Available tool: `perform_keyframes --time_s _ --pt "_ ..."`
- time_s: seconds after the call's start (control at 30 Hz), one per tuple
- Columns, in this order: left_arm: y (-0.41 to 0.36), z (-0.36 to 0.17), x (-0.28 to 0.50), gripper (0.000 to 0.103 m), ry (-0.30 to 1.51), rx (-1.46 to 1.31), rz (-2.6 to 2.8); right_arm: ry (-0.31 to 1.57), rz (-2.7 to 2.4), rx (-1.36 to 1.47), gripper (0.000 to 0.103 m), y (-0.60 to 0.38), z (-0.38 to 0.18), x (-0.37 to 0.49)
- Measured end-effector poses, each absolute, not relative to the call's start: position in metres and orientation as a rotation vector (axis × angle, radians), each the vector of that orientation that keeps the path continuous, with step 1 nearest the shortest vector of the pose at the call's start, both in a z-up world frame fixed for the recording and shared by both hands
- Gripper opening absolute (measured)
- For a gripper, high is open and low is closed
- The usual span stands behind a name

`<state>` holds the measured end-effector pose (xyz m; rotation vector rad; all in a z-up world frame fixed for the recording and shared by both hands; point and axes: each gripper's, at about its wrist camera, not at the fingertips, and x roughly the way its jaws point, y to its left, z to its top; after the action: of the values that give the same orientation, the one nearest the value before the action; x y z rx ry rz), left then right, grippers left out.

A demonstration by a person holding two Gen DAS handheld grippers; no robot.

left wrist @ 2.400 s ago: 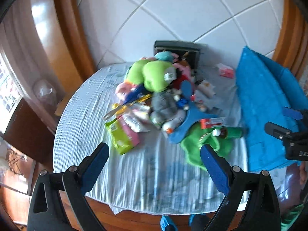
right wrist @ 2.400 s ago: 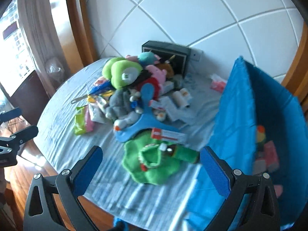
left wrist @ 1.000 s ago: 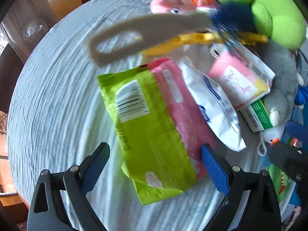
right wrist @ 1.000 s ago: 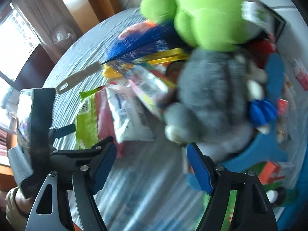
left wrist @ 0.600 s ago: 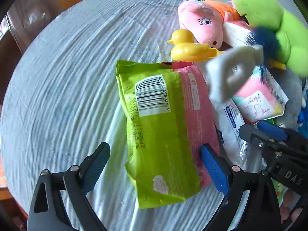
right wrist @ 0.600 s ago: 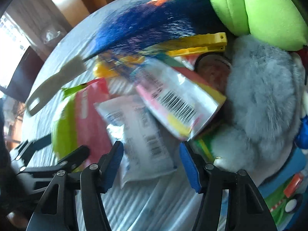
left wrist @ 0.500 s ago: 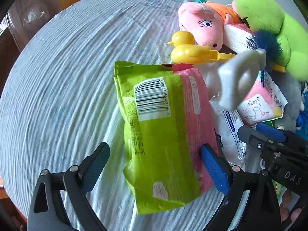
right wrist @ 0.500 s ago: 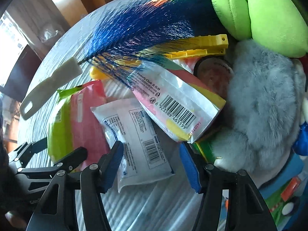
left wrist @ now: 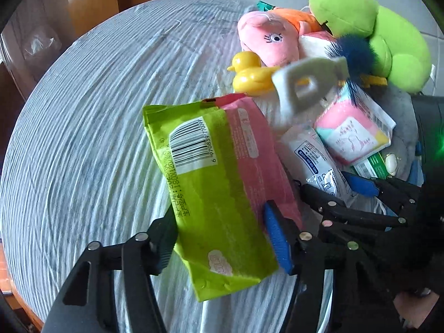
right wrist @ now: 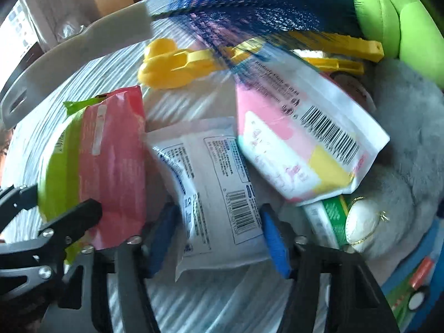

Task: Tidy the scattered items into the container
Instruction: 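Lift the green wet-wipe pack with the left gripper while the right grasps the white packet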

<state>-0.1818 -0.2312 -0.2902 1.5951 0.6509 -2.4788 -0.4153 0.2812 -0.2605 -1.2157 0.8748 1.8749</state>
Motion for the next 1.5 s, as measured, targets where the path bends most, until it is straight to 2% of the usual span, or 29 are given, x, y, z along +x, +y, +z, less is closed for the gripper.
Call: perform_keyframes --time_s 0.2,0.37,0.47,0.53,0.7,0.73,0.8,0.87,1.0,1.07,1.1,1.17,1.33,1.5 --pt "-0.225 -0.287 -0.147 0.054 0.606 1.673 -2.466 0.930 1.887 -1.248 0.054 0.250 -0.264 -0.391" --pt "-0.223 -0.286 -0.137 0.057 0.722 1.627 -2.399 0.989 1.903 -1.217 0.058 0.236 -0.267 -0.372" --pt "-0.234 -0.281 -0.132 0.067 0.836 1.552 -2.378 1.005 1.893 -1.172 0.067 0.238 -0.263 -0.366" --pt "-0.231 -0.275 -0.136 0.081 0.844 1.520 -2.365 0.988 1.886 -1.153 0.077 0.251 -0.255 -0.370" --pt "-0.230 -0.287 -0.164 0.083 0.696 1.580 -2.256 0.959 1.900 -1.164 0.079 0.254 -0.254 -0.368" --pt "-0.229 -0.293 -0.165 0.092 0.689 1.588 -2.244 0.953 1.903 -1.170 0.079 0.254 -0.254 -0.369" --pt "-0.230 -0.303 -0.164 0.100 0.699 1.578 -2.250 0.930 1.917 -1.183 0.079 0.253 -0.255 -0.373" --pt "-0.230 -0.306 -0.160 0.100 0.716 1.574 -2.276 0.925 1.922 -1.192 0.079 0.253 -0.257 -0.376" --pt "-0.230 -0.303 -0.145 0.100 0.623 1.572 -2.314 0.906 1.925 -1.228 0.082 0.253 -0.265 -0.383" --pt "-0.231 -0.304 -0.139 0.101 0.583 1.550 -2.338 0.880 1.944 -1.263 0.092 0.256 -0.271 -0.392" --pt "-0.231 -0.306 -0.138 0.103 0.587 1.548 -2.338 0.874 1.960 -1.267 0.103 0.256 -0.276 -0.396" --pt "-0.232 -0.310 -0.139 0.103 0.611 1.548 -2.326 0.831 1.943 -1.236 0.103 0.256 -0.279 -0.399" --pt "-0.229 -0.311 -0.137 0.103 0.532 1.515 -2.366 0.790 1.943 -1.151 0.103 0.255 -0.280 -0.398" --pt "-0.237 -0.310 -0.113 0.103 0.592 1.509 -2.359 0.798 1.937 -1.251 0.099 0.260 -0.275 -0.403"
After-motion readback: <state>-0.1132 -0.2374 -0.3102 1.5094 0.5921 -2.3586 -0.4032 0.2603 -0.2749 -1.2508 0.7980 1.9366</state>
